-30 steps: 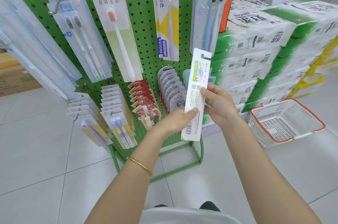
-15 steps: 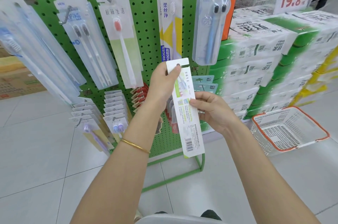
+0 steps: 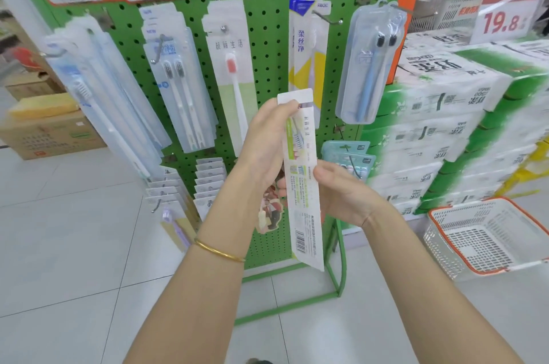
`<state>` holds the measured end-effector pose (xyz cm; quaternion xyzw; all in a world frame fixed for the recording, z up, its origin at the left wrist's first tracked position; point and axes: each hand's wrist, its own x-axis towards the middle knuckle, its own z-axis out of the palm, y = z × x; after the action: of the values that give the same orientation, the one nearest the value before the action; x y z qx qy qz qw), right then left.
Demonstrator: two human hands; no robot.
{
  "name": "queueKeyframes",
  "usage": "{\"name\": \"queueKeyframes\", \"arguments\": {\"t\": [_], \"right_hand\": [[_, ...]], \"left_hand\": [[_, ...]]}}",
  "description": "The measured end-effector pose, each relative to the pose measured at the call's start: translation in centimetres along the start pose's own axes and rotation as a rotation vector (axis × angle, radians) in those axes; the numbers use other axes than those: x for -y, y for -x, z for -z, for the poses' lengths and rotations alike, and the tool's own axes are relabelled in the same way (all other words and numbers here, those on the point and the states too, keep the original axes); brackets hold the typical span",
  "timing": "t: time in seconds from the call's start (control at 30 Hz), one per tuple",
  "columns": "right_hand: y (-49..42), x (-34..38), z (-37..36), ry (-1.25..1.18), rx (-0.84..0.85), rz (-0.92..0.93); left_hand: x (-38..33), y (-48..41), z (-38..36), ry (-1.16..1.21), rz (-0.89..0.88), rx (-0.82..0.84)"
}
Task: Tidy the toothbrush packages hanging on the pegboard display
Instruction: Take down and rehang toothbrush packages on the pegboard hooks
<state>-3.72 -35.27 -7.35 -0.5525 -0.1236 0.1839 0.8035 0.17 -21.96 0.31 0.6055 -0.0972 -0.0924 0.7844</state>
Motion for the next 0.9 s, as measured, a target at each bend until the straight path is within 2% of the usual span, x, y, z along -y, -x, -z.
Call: {"name": "queueKeyframes", "arguments": {"t": [0.1,0.23,0.43,0.7,0.9], "right_hand": [[-1.4,1.2,-1.9,0.056,-0.102,0.132],[-3.7,2.7,-5.2,0.431,-0.446,0.306],[-7.0,4.4,-9.2,0.715,-0.808,0.417],[-9.4,3.4,-11.3,0.870,-1.035,0.435],[-10.6,2.8,-11.1,0.948,-1.064,0.402]], "left_hand": [[-1.9,0.5,0.9,-0.067,-0.077,0.008],[-4.8,1.0,2.6,-0.210,-0.188,-0.057],[-7.5,1.5,5.2,-0.363,-0.342,-0.169],[-7.4,0.5,7.1,-0.477,-0.405,-0.156],[-6.6,-0.6,7.5,-0.560,-0.405,-0.196]]}}
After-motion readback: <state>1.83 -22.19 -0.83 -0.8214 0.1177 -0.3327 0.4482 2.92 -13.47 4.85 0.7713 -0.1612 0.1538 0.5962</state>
